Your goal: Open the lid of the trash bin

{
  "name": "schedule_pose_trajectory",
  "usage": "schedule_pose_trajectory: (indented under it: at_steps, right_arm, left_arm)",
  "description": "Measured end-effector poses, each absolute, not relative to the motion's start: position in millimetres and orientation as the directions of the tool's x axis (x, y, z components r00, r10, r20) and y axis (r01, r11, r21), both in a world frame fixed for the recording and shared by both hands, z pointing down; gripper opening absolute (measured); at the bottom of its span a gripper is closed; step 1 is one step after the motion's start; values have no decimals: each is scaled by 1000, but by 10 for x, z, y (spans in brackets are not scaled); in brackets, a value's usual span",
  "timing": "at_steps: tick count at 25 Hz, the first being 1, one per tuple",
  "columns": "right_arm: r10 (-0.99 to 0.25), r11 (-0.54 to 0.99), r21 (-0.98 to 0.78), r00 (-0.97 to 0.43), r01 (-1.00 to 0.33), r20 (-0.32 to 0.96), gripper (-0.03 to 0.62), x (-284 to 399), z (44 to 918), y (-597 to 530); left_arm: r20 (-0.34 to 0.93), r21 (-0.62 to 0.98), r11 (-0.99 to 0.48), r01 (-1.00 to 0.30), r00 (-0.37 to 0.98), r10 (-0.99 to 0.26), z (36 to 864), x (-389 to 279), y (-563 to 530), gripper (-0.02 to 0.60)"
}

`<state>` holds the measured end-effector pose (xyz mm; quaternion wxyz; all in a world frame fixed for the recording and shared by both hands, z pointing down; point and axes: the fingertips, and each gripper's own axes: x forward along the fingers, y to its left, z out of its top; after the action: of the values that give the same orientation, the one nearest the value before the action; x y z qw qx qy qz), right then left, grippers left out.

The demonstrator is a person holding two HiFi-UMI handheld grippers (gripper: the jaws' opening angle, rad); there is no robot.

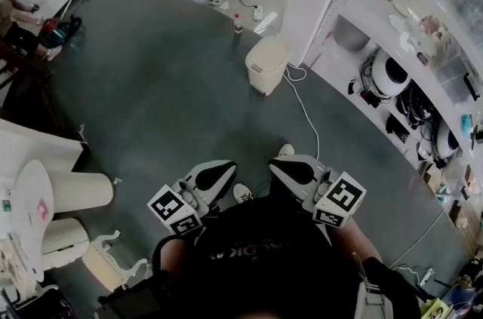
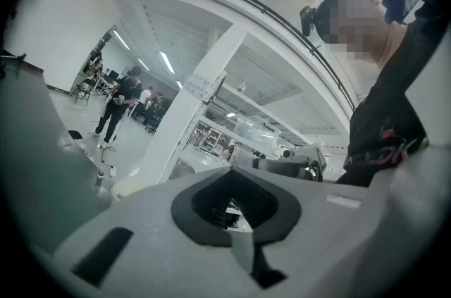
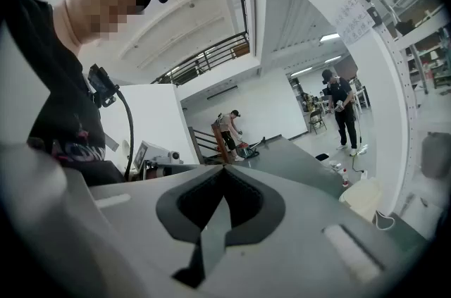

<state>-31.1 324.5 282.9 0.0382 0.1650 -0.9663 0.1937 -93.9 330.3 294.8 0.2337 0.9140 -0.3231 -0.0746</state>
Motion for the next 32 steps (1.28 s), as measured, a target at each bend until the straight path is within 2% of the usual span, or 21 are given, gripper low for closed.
schedule_pose_trajectory:
  at_steps: [10, 24, 32]
  right_arm:
    - [-287, 885, -343, -949, -314, 130, 8, -422, 2792, 3248]
    - [-359, 845, -381, -926, -375, 114, 8, -326, 2778, 3020]
    - [-358, 847, -379, -927, -372, 112, 8, -392, 2759, 2919]
  left_arm:
    - [9, 478, -679, -557, 776, -631, 2947, -1025, 3302, 2]
    - [26, 452, -707, -544, 800, -599, 2988, -1009, 3295, 2]
    - [12, 458, -714, -530, 807, -591, 2974, -1058, 3267, 2]
